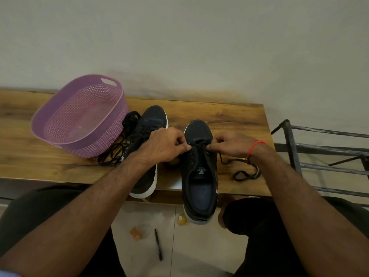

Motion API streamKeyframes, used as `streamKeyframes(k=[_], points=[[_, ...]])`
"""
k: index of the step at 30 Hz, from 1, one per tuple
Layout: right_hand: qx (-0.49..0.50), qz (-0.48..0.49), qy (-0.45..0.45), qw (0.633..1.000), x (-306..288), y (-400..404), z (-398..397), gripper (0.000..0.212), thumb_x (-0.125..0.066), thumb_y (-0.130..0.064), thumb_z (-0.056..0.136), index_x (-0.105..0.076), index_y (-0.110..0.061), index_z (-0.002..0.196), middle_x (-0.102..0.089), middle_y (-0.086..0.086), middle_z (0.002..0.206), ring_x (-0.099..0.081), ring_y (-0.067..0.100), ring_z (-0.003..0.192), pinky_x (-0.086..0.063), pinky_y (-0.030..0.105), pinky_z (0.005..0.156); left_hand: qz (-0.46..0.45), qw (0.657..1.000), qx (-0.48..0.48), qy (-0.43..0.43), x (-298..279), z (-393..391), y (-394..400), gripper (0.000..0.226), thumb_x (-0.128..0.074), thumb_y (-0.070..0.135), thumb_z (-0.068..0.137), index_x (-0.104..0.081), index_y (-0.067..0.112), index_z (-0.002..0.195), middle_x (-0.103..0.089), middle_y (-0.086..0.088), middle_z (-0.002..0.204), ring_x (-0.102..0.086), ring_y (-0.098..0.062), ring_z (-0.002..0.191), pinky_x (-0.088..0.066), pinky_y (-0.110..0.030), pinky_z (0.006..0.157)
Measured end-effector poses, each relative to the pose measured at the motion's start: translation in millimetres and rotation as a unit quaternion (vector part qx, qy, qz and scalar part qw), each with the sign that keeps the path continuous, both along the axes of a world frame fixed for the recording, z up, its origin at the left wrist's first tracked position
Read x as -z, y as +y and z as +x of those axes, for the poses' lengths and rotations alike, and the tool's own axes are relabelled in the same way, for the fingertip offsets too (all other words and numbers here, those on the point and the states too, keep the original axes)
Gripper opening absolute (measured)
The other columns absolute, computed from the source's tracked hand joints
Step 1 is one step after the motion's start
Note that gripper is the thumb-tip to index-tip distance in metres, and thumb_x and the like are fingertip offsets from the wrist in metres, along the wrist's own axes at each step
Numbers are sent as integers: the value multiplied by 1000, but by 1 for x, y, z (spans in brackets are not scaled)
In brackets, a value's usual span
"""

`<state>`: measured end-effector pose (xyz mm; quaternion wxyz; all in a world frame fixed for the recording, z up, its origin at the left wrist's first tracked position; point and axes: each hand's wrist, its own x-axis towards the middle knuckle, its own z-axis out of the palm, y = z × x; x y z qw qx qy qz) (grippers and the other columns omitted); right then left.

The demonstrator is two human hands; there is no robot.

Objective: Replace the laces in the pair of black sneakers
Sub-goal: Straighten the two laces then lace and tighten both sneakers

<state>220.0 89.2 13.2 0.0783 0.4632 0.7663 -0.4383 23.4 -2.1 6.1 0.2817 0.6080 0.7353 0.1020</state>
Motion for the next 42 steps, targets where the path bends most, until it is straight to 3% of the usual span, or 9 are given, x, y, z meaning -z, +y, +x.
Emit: streamKeyframes(k=[3,7,10,13,17,21,33,39,42], points=[[64,-15,64,996,0,4,1,17,-67,-31,94,-68,-15,88,-73,-1,84,-60,13,77,-49,32,72,1,998,-15,-53,-4,-1,-1,8,-70,33,95,-66,29,89,-71,14,81,-65,4,78,-55,-26,83],[69,-33,98,992,-2,3,0,7,-67,-14,93,-70,-11,98,-76,3,85,-65,15,79,-55,34,80,8,995,-14,-98,-16,1,-3,3,-66,30,97,-68,28,99,-74,11,82,-68,1,81,-52,-21,75],[45,-64,71,994,-9,0,1,16,-68,-32,92,-73,-16,92,-74,-3,79,-63,10,75,-50,24,68,0,986,-21,-163,-22,-1,-7,16,-63,39,98,-73,27,95,-76,9,83,-70,-2,80,-54,-28,80],[51,-86,56,993,-23,-6,1,35,-63,-55,90,-75,-22,90,-73,-5,77,-66,9,76,-42,37,82,-17,965,-44,-260,-35,-2,-14,37,-54,48,100,-77,20,96,-78,2,85,-71,-4,79,-48,-30,83],[100,-90,162,978,-57,-14,11,43,-56,-58,92,-75,-20,91,-73,-1,81,-67,12,80,-37,43,86,-3,937,-79,-341,-61,-7,-26,52,-47,55,100,-78,13,102,-79,-7,93,-75,-21,92,-48,-44,100],[143,-73,231,960,-102,-19,19,49,-55,-58,94,-75,-14,98,-75,5,86,-70,19,86,-42,43,90,9,912,-106,-396,-96,-7,-35,53,-43,52,104,-76,10,103,-78,-11,103,-75,-26,97,-47,-43,99],[133,7,373,918,-273,-55,21,31,-50,-30,98,-72,-12,111,-76,4,106,-70,17,98,-36,49,107,97,848,-84,-513,-269,-2,-62,46,-40,47,106,-70,16,122,-74,-4,122,-70,-24,114,-45,-40,98],[109,45,440,890,-349,-68,23,45,-41,0,85,-71,-13,117,-75,0,112,-69,20,107,-43,46,101,162,808,-77,-561,-352,11,-67,35,-44,23,102,-67,16,128,-73,0,124,-70,-21,115,-43,-38,100],[103,84,467,874,-375,-71,23,34,-54,0,92,-70,-15,118,-75,-2,111,-70,21,106,-44,45,97,189,797,-84,-568,-383,16,-68,39,-45,11,96,-66,17,129,-73,2,124,-70,-19,114,-46,-34,94]])
